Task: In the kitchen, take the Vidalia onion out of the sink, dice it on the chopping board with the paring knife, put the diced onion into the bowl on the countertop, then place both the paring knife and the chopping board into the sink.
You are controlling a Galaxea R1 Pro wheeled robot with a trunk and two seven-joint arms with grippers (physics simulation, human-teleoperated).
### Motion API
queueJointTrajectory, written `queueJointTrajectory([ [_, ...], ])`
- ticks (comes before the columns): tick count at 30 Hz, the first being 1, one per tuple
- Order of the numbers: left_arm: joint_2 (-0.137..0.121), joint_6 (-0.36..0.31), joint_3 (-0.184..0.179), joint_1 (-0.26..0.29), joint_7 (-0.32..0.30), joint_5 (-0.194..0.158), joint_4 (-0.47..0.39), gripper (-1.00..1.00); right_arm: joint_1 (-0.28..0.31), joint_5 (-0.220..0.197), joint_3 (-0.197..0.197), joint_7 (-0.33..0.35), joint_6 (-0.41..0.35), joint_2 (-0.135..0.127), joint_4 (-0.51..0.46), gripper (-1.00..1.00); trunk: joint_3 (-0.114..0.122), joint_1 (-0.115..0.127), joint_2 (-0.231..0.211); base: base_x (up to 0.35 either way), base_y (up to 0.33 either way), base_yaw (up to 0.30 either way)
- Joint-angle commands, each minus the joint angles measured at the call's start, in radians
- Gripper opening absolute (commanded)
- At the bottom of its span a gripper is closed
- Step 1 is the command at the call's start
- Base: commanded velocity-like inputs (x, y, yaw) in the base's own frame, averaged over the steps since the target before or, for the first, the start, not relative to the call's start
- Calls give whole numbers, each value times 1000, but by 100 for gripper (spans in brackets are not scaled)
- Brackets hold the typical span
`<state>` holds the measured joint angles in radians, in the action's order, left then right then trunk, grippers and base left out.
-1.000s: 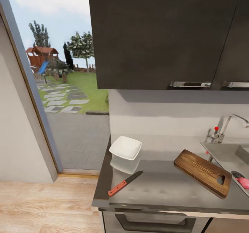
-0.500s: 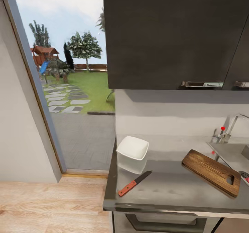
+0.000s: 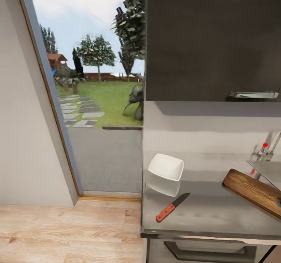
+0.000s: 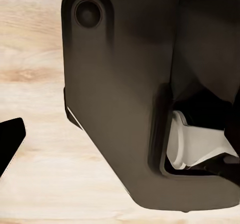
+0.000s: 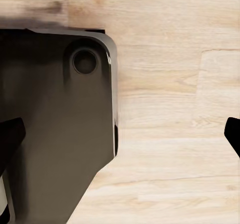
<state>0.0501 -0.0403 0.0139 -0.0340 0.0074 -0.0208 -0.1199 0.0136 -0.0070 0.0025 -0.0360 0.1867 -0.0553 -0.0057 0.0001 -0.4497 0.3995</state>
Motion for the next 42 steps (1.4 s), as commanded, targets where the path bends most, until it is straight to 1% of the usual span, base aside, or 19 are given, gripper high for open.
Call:
queueJointTrajectory([
  [1, 0, -4, 1, -1, 1, -2, -12, 100, 0, -1, 1, -2, 4, 0, 1, 100, 0, 0, 0, 0, 239, 0],
  [4, -1, -5, 0, -1, 2, -2, -65, 100, 0, -1, 1, -2, 4, 0, 1, 100, 0, 0, 0, 0, 158, 0],
  [6, -3, -18, 0, -1, 6, -2, -228, 100, 0, -1, 1, -2, 4, 0, 1, 100, 0, 0, 0, 0, 26, 0],
  [8, -4, -29, 1, -1, 6, -2, -286, 100, 0, -1, 1, -2, 4, 0, 2, 100, 0, 0, 0, 0, 10, 0],
  [9, -3, -113, 1, -1, 7, -2, -438, 100, 0, -1, 1, -2, 4, 0, 2, 100, 0, 0, 0, 0, 2, 0],
  [12, -3, -289, 1, -1, 7, -2, -623, 100, 0, -1, 1, -2, 4, 0, 3, 100, 0, 0, 0, 0, 1, 0],
  [14, -4, -370, 1, -1, 7, -2, -706, 100, 0, -1, 1, -2, 4, 0, 3, 100, 0, 0, 0, 0, 0, 0],
  [17, -3, -545, 1, -1, 6, -2, -903, 100, 0, -1, 1, -2, 4, 0, 4, 100, 0, 0, 0, 0, 0, 0],
  [21, -1, -699, 1, 5, 13, -2, -1115, 100, 0, -1, 1, -2, 4, 0, 4, 100, 0, 0, 0, 0, 0, 0],
  [24, 1, -838, 1, 68, 30, -1, -1218, 100, 0, -1, 1, -2, 4, 0, 4, 100, 0, 0, 0, 0, 0, 0],
  [28, 1, -927, 1, 195, 45, -1, -1232, 100, 0, -1, 1, -2, 4, 0, 4, 100, 0, 0, 0, 0, 0, 0],
  [31, 1, -948, 1, 311, 49, -1, -1176, 100, 0, -1, 1, -2, 4, 0, 4, 100, 0, 0, 0, 0, 0, 0],
  [33, 1, -955, 1, 422, 51, -1, -1092, 100, 0, -1, 1, -2, 4, 0, 4, 100, 0, 0, 0, 0, 0, 0],
  [34, 2, -959, 1, 623, 51, -1, -870, 100, 0, -1, 1, -2, 4, 0, 4, 100, 0, 0, 0, 0, 0, 0],
  [36, 3, -957, 1, 703, 51, -1, -771, 100, 0, -1, 1, -2, 4, 0, 4, 100, 0, 0, 0, 0, 0, 0],
  [38, 6, -955, 1, 847, 51, -1, -596, 100, 0, -1, 1, -2, 4, 0, 4, 100, 0, 0, 0, 0, 0, 0],
  [39, 6, -954, 1, 879, 51, -1, -561, 100, 0, -1, 1, -2, 4, 0, 4, 100, 0, 0, 0, 0, 0, 0],
  [41, 6, -952, 1, 995, 51, -2, -460, 100, 0, -1, 1, -2, 4, 0, 4, 100, 0, 0, 0, 0, 0, 0],
  [42, 6, -952, 1, 1020, 51, -2, -443, 100, 0, -1, 1, -2, 4, 0, 4, 100, 0, 0, 0, 0, 0, 0],
])
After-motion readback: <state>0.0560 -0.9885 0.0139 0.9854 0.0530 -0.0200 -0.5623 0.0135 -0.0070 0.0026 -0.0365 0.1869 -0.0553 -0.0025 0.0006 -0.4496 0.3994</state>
